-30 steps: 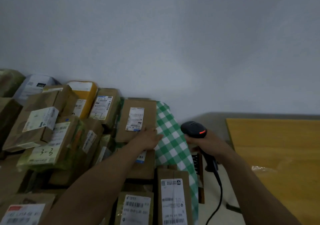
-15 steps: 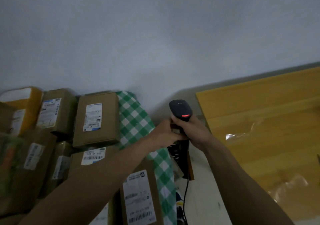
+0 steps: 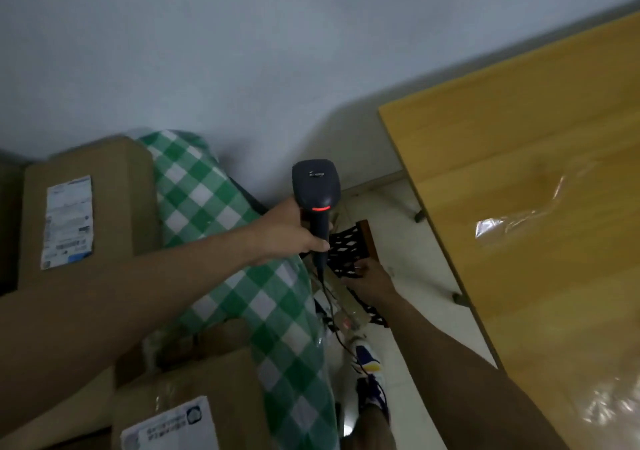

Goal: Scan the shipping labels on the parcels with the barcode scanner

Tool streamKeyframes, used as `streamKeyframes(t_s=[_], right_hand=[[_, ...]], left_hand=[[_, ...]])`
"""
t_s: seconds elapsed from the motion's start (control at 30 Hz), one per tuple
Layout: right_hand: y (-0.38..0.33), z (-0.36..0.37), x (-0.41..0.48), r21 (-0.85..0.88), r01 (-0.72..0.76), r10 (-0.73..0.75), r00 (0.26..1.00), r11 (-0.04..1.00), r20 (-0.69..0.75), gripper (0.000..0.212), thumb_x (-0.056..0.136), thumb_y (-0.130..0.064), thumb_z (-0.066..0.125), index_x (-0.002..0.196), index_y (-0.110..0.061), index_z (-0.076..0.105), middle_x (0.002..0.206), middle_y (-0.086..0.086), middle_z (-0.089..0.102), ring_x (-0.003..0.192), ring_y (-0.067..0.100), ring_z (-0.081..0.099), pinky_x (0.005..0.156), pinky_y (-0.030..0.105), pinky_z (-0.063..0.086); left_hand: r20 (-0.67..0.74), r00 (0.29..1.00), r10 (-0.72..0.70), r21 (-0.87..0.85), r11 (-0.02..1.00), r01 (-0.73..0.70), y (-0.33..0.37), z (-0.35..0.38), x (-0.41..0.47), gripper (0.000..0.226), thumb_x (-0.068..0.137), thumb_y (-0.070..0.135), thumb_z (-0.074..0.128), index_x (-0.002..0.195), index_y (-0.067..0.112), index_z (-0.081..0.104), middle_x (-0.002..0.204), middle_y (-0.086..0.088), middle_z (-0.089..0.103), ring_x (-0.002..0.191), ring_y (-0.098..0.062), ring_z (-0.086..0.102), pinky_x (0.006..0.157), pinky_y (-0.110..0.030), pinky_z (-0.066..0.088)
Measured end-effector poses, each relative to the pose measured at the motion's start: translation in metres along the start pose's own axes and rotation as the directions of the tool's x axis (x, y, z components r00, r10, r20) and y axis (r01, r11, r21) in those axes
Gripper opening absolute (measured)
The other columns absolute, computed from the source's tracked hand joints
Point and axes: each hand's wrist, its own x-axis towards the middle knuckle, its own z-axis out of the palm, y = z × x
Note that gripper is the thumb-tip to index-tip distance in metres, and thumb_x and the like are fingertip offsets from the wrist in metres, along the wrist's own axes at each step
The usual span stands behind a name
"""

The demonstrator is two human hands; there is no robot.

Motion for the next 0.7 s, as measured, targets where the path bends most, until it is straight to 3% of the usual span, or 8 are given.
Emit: streamKeyframes(t_s=[0.07, 0.17, 0.27, 0.33, 0.43, 0.53, 0.6, 0.7], right_hand=[[0.019, 0.016, 0.017, -0.089, 0.063, -0.056, 0.996, 0.994, 0.073, 0.051, 0.092, -0.02, 0.076, 0.138, -0.011, 0.056, 0.13, 0.002, 0.059, 0.119, 0.022, 0.059, 0.095, 0.031, 0.047], [0.038, 0.038, 0.044, -0.218, 0.156, -0.117, 0.976, 0.963, 0.184, 0.055, 0.092, -0.017, 0.077, 0.143, -0.011, 0.057, 0.143, 0.008, 0.056, 0.134, 0.028, 0.053, 0.106, 0.035, 0.044], [0.052, 0.058, 0.069, -0.387, 0.205, -0.101, 0.957, 0.899, 0.272, 0.069, 0.099, -0.027, 0.07, 0.158, -0.013, 0.037, 0.163, 0.011, 0.033, 0.152, 0.031, 0.03, 0.119, 0.034, 0.026], [0.062, 0.073, 0.082, -0.443, 0.238, -0.108, 0.948, 0.865, 0.298, 0.084, 0.098, -0.033, 0.071, 0.164, -0.018, 0.022, 0.171, 0.014, 0.015, 0.157, 0.031, 0.016, 0.121, 0.033, 0.023], [0.083, 0.098, 0.105, -0.467, 0.3, -0.138, 0.927, 0.832, 0.349, 0.095, 0.09, -0.047, 0.077, 0.165, -0.033, 0.02, 0.173, 0.013, -0.012, 0.16, 0.036, 0.0, 0.126, 0.048, 0.022], [0.095, 0.113, 0.112, -0.569, 0.245, -0.102, 0.957, 0.785, 0.271, 0.115, 0.08, -0.059, 0.082, 0.163, -0.049, 0.003, 0.17, 0.003, -0.028, 0.158, 0.041, -0.001, 0.123, 0.064, 0.022], [0.093, 0.114, 0.104, -0.605, 0.215, -0.112, 0.973, 0.767, 0.204, 0.115, 0.083, -0.05, 0.082, 0.161, -0.051, -0.002, 0.171, 0.003, -0.023, 0.156, 0.043, 0.01, 0.121, 0.062, 0.026], [0.094, 0.11, 0.105, -0.503, 0.14, -0.102, 0.99, 0.853, 0.102, 0.091, 0.097, -0.026, 0.07, 0.164, -0.033, 0.008, 0.169, 0.014, 0.009, 0.146, 0.043, 0.032, 0.114, 0.057, 0.04]], left_hand=[[0.022, 1.0, -0.013, 0.052, 0.999, 0.012, -0.007, 0.001, 0.011, 0.045, 0.08, 0.002, 0.085, 0.117, 0.015, 0.063, 0.113, -0.003, 0.073, 0.107, -0.017, 0.07, 0.098, -0.039, 0.058], [0.012, 1.0, 0.018, 0.131, 0.991, -0.02, -0.009, 0.002, 0.025, 0.075, 0.074, 0.013, 0.09, 0.136, 0.02, 0.048, 0.119, -0.001, 0.069, 0.112, -0.018, 0.067, 0.102, -0.042, 0.055], [0.031, 0.999, 0.015, 0.146, 0.989, -0.02, -0.008, 0.003, 0.03, 0.084, 0.079, 0.004, 0.086, 0.146, 0.017, 0.037, 0.124, -0.004, 0.063, 0.116, -0.021, 0.063, 0.1, -0.039, 0.055], [0.047, 0.999, -0.008, 0.15, 0.989, 0.001, -0.009, 0.005, 0.029, 0.084, 0.081, 0.002, 0.084, 0.148, 0.016, 0.036, 0.126, -0.005, 0.061, 0.114, -0.02, 0.064, 0.087, -0.029, 0.058], [0.081, 0.997, -0.019, 0.156, 0.988, 0.006, -0.01, 0.008, 0.031, 0.076, 0.083, -0.005, 0.081, 0.143, 0.016, 0.039, 0.123, -0.006, 0.062, 0.106, -0.019, 0.067, 0.066, -0.019, 0.055], [0.085, 0.996, -0.024, 0.125, 0.992, 0.013, -0.011, 0.01, 0.034, 0.076, 0.084, -0.007, 0.079, 0.142, 0.019, 0.039, 0.124, -0.006, 0.063, 0.108, -0.02, 0.068, 0.07, -0.026, 0.059], [0.074, 0.997, -0.027, 0.096, 0.995, 0.02, -0.012, 0.008, 0.032, 0.076, 0.084, -0.006, 0.079, 0.143, 0.02, 0.038, 0.125, -0.007, 0.063, 0.109, -0.019, 0.068, 0.072, -0.026, 0.061], [0.055, 0.998, -0.019, 0.069, 0.997, 0.015, -0.011, 0.009, 0.033, 0.073, 0.085, -0.006, 0.078, 0.141, 0.021, 0.04, 0.126, -0.007, 0.064, 0.11, -0.02, 0.068, 0.076, -0.029, 0.063]])
